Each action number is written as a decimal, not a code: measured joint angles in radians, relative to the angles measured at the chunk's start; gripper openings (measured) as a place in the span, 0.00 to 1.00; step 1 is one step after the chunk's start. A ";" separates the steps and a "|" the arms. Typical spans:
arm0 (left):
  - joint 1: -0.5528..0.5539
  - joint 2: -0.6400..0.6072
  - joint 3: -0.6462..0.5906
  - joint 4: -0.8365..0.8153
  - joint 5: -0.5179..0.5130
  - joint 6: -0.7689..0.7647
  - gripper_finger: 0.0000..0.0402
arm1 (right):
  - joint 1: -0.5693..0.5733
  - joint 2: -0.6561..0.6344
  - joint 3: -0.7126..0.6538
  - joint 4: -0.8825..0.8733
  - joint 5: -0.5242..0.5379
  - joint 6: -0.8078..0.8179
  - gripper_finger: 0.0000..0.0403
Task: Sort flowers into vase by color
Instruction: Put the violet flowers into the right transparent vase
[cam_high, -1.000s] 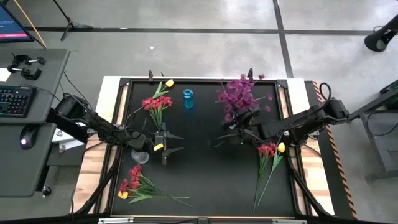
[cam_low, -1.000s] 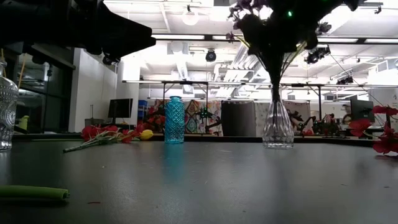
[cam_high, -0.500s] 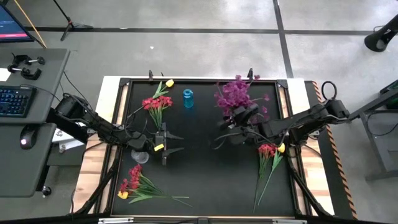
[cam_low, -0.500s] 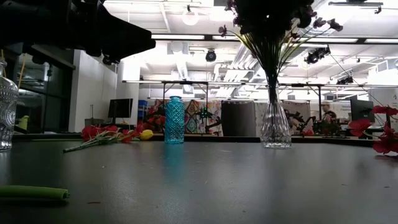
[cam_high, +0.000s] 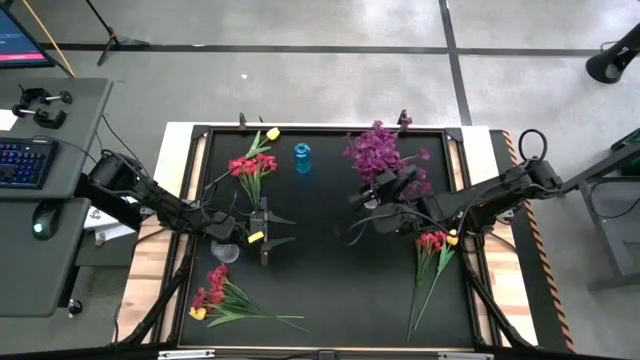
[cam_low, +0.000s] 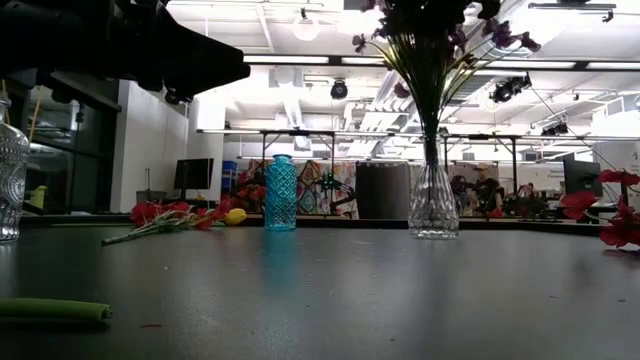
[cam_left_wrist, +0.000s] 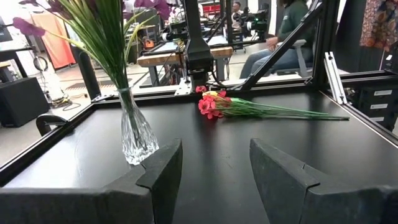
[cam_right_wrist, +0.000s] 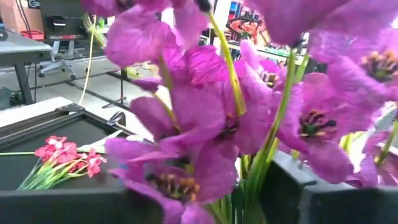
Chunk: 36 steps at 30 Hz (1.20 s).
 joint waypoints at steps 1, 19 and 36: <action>0.000 0.000 0.000 0.000 0.000 0.000 0.44 | 0.000 0.000 0.000 -0.002 0.000 0.000 0.35; 0.000 0.000 0.000 0.000 0.000 0.000 0.44 | 0.000 -0.002 -0.064 -0.188 -0.043 0.320 0.01; 0.000 0.000 0.000 0.000 -0.004 0.000 0.44 | -0.001 0.000 -0.087 -0.150 -0.098 0.324 0.02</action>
